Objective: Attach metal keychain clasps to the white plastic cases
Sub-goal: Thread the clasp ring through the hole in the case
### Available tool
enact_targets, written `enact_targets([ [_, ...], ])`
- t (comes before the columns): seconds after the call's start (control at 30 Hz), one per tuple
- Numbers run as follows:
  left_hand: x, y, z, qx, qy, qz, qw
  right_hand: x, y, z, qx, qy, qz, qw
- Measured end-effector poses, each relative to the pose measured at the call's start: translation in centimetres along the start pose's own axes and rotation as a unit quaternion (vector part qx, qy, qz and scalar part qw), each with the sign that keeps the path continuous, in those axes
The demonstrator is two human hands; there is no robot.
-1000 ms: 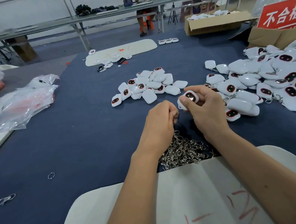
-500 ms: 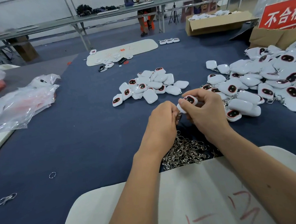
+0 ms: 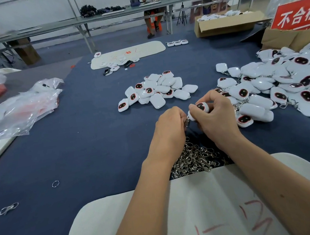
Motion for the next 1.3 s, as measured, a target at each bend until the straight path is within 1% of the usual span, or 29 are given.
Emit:
enact_targets([
  [0.1, 0.0, 0.0, -0.2, -0.014, 0.016, 0.015, 1.0, 0.0, 0.2, 0.1, 0.037, -0.002, 0.009, 0.999],
  [0.23, -0.1, 0.6, -1.0, -0.047, 0.064, 0.065, 0.995, 0.1, 0.7, 0.0, 0.12, 0.001, 0.038, 0.992],
  [0.37, 0.1, 0.7, -1.2, -0.064, 0.072, 0.087, 0.992, 0.3, 0.7, 0.1, 0.185, -0.01, 0.055, 0.981],
  [0.53, -0.1, 0.6, -1.8, -0.063, 0.108, 0.112, 0.986, 0.2, 0.5, 0.3, 0.215, -0.031, 0.06, 0.974],
  [0.6, -0.2, 0.6, -1.9, -0.052, 0.11, 0.115, 0.986, 0.1, 0.4, 0.3, 0.213, -0.031, 0.058, 0.975],
  [0.7, -0.2, 0.6, -1.7, -0.033, 0.094, 0.11, 0.989, 0.0, 0.2, 0.1, 0.168, -0.015, 0.039, 0.985],
  [0.8, -0.2, 0.5, -1.6, -0.017, 0.082, 0.097, 0.992, -0.4, -0.6, -0.2, 0.054, 0.003, -0.013, 0.998],
  [0.9, -0.1, 0.1, -1.4, -0.008, 0.067, 0.077, 0.995, -1.1, -2.0, -0.3, -0.062, 0.036, -0.092, 0.993],
  [0.97, 0.0, -0.4, -1.4, -0.025, 0.055, 0.054, 0.997, -1.3, -2.5, 0.1, -0.103, 0.039, -0.114, 0.987],
  [1.0, 0.0, -0.5, -1.4, -0.051, 0.055, 0.042, 0.996, -1.2, -2.3, 0.3, -0.087, 0.033, -0.102, 0.99],
  [1.07, 0.0, -0.7, -1.6, -0.114, 0.073, 0.025, 0.991, -0.7, -1.3, 0.3, 0.033, 0.009, -0.043, 0.998],
  [1.13, 0.0, -0.5, -1.7, -0.15, 0.091, 0.019, 0.984, -0.3, -0.3, 0.3, 0.146, -0.003, 0.01, 0.989],
  [1.2, 0.1, -0.4, -1.6, -0.184, 0.096, 0.012, 0.978, -0.1, -0.1, 0.3, 0.176, -0.016, 0.025, 0.984],
  [1.3, 0.1, -1.0, -1.6, -0.262, 0.105, -0.017, 0.959, 0.1, -0.1, 0.8, 0.209, -0.045, 0.024, 0.977],
])
Point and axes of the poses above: each hand's wrist, its own x-axis towards the middle knuckle, its own z-axis out of the palm, y = z × x, the point moved 7 cm from there along x, towards the middle knuckle, and after that the axes turned 8 degrees about -y, right-handed, at the moved point
